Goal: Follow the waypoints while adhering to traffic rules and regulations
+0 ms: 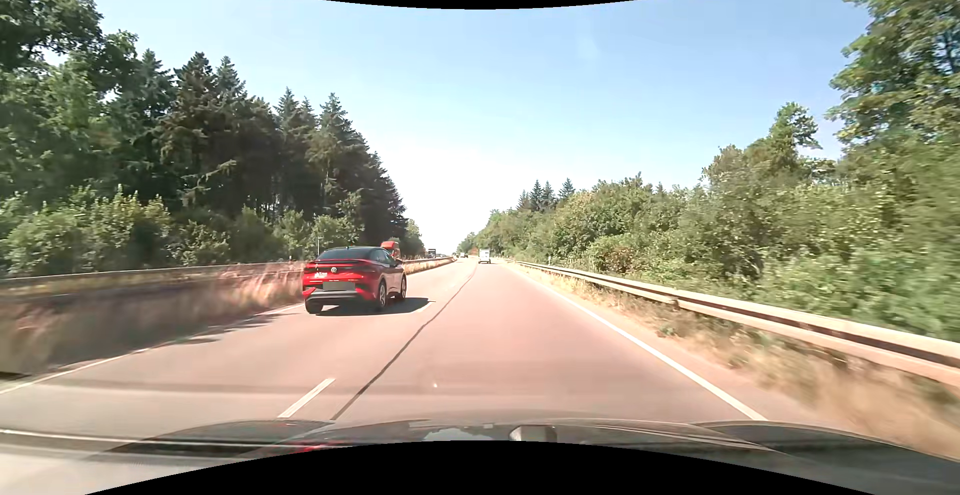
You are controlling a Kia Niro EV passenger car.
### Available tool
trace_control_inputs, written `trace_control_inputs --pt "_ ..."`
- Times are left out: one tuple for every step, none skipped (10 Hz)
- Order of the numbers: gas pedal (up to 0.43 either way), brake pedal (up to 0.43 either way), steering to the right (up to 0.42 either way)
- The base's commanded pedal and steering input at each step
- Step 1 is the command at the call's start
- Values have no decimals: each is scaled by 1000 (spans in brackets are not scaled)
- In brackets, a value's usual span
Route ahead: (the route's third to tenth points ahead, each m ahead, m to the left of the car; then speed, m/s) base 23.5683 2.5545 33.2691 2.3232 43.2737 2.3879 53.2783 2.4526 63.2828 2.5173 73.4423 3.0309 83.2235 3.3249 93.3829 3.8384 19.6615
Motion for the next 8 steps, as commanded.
trace_control_inputs --pt "177 0 -1" --pt "177 0 -2" --pt "177 0 -2" --pt "177 0 -2" --pt "177 0 -2" --pt "177 0 -2" --pt "177 0 -2" --pt "177 0 -2"
